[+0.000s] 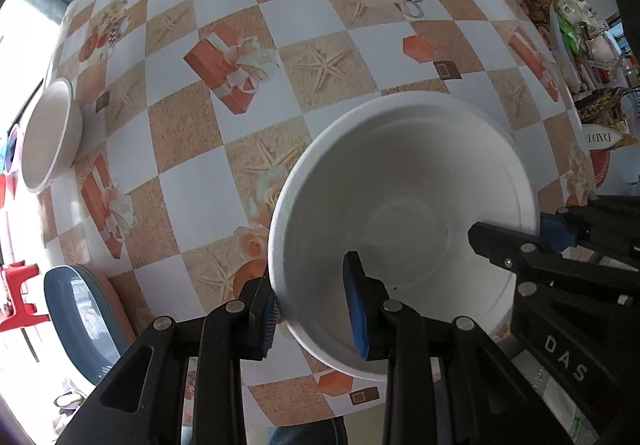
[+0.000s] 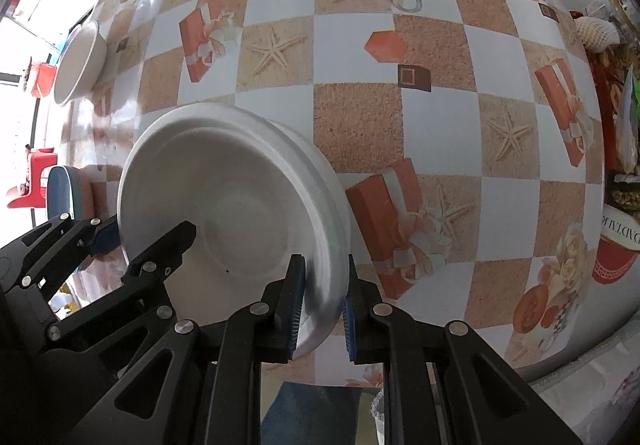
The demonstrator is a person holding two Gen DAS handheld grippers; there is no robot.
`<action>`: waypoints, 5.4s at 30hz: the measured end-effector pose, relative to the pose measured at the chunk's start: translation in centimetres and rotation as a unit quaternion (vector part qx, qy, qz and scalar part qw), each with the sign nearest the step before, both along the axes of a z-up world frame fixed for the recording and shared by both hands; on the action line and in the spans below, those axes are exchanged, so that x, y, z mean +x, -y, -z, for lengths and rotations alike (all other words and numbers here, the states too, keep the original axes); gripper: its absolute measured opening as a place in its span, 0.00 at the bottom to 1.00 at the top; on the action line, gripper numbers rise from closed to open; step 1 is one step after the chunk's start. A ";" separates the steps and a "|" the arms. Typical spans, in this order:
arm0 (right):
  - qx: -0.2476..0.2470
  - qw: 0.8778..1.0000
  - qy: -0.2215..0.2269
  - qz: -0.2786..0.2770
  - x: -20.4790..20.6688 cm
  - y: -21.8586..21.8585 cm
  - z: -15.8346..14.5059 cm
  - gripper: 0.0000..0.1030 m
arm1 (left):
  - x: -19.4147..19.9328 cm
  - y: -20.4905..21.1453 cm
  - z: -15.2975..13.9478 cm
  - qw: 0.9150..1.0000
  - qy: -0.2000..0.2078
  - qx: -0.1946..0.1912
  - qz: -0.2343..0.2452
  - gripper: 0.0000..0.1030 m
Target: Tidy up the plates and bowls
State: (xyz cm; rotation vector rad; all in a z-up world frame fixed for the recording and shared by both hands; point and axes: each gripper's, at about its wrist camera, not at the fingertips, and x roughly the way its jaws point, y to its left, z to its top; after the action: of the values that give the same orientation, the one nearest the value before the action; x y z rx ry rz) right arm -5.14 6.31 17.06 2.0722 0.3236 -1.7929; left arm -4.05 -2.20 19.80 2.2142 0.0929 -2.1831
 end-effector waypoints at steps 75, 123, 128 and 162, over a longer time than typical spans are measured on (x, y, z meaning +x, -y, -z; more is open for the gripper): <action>-0.055 0.994 -0.039 -0.088 -7.0 32.7 4.2 0.91 | -4.4 37.3 3.7 0.949 -0.014 -0.094 -0.301 0.63; -0.063 0.996 0.025 -0.058 -3.2 13.7 1.2 0.19 | 0.1 15.3 -1.0 0.987 -0.023 -0.050 -0.152 0.31; -0.066 0.997 0.017 -0.039 -3.7 11.3 -0.2 0.19 | -0.8 12.2 -1.8 0.990 -0.030 -0.046 -0.133 0.31; -0.057 0.997 0.013 0.058 -1.8 -0.5 -2.1 0.19 | -2.0 1.0 -4.1 0.999 -0.047 -0.018 -0.013 0.31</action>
State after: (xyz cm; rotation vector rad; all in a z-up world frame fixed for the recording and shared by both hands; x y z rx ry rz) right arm -6.93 6.76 19.20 2.0689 0.0932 -1.8038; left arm -6.04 -3.17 23.88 2.0785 0.0827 -2.2564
